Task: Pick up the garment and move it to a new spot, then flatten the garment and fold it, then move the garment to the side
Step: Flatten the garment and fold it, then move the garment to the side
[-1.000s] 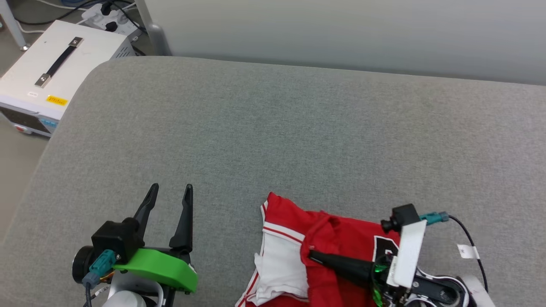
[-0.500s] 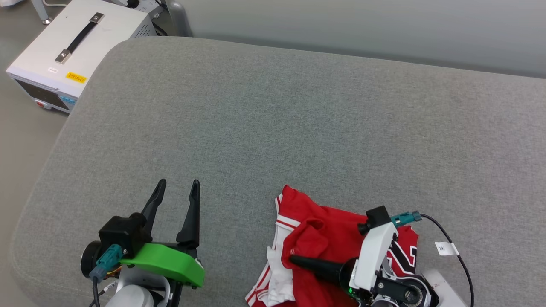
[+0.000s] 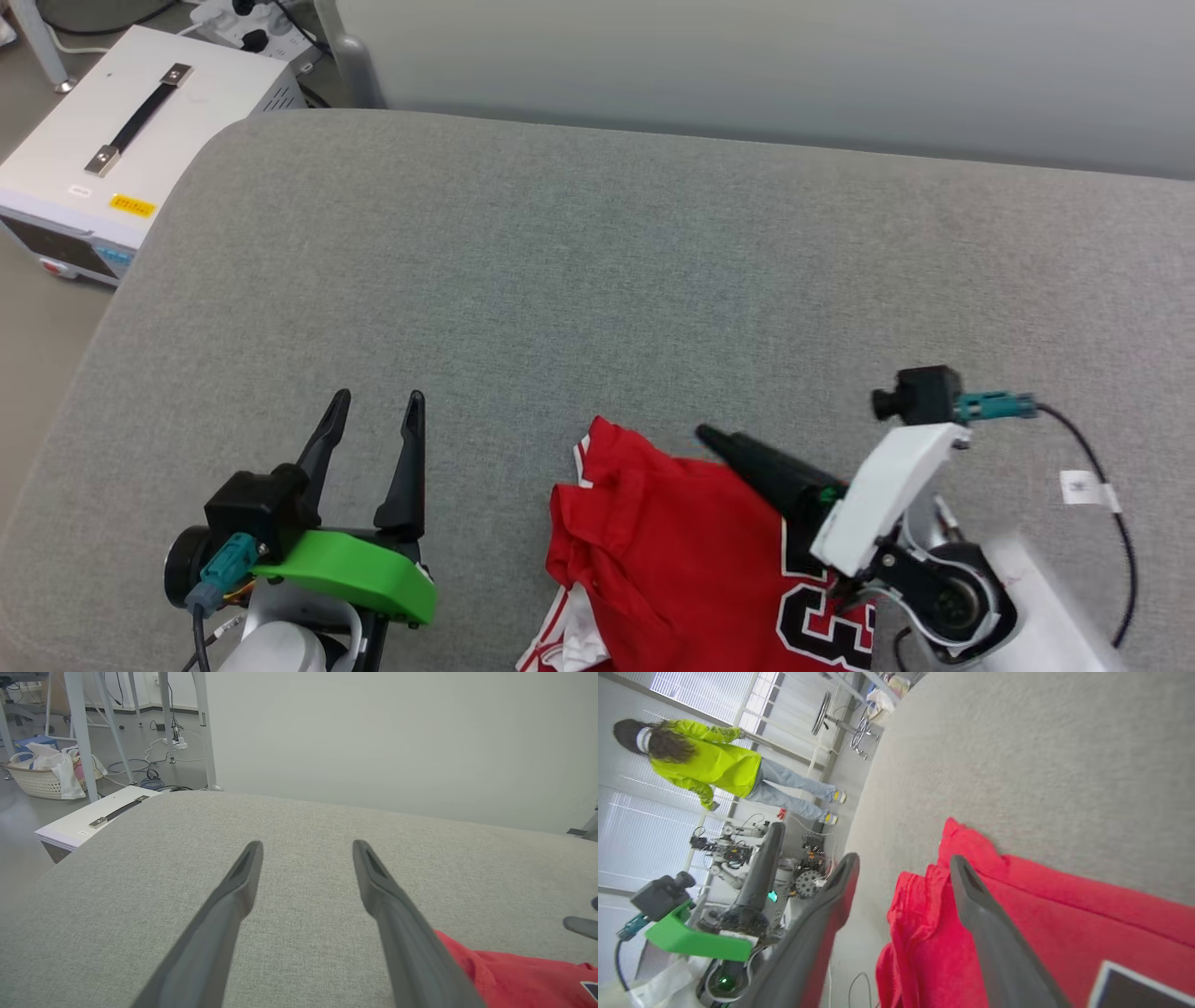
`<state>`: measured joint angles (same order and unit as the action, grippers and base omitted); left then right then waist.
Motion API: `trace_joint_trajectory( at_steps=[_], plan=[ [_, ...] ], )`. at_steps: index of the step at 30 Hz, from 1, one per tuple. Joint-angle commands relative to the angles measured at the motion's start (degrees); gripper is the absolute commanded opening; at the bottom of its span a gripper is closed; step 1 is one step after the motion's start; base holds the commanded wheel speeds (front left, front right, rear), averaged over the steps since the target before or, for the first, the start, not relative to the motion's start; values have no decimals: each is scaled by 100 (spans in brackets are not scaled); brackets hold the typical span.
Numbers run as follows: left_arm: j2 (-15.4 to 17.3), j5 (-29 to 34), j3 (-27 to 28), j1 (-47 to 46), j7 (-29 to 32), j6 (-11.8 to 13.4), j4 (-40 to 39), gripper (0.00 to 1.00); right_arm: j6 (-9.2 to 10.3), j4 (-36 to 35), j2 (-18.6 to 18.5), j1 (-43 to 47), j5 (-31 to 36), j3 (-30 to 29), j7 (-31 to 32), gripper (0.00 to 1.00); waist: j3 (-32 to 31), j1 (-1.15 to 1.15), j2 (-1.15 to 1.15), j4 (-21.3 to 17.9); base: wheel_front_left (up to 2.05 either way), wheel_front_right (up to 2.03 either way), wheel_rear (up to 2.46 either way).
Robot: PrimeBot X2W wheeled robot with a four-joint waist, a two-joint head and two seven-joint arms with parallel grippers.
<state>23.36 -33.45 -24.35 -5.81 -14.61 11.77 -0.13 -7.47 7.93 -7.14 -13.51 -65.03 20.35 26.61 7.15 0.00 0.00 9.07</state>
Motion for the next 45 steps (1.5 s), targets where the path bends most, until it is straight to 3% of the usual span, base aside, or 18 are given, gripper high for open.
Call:
trace_joint_trajectory(
  at_steps=[1, 7, 12, 17, 28, 45],
  plan=[
    [35, 85, 11, 25, -35, -4, 2, 100, -2, -38, -154, -13, 416, -138, -349, 100, -81, 0, 0, -124, 0, 0, 0],
    [75, 84, 35, 79, -30, 47, 18, 100, -2, -20, -526, 234, 2530, -960, -1550, 100, -147, 0, 0, -351, 0, 0, 0],
    [95, 80, 67, 118, -31, 74, 73, 100, -2, -300, -424, 591, 3841, -1769, -2106, 100, -199, 0, 0, -513, 0, 0, 0],
    [130, 104, 60, 152, -32, 66, 161, 100, -2, -836, -154, 981, 4636, -2225, -2511, 100, -298, 0, 0, -619, 0, 0, 0],
    [229, 163, 16, 355, -12, 142, 209, 100, -2, -1665, 144, 1931, 5317, -2246, -2763, 100, -546, 0, 0, -734, 0, 0, 0],
    [226, 128, -74, 631, 41, 285, 122, 100, -2, -1980, 305, 2513, 5386, -2169, -2594, 100, -817, 0, 0, -818, 0, 0, 0]
  ],
)
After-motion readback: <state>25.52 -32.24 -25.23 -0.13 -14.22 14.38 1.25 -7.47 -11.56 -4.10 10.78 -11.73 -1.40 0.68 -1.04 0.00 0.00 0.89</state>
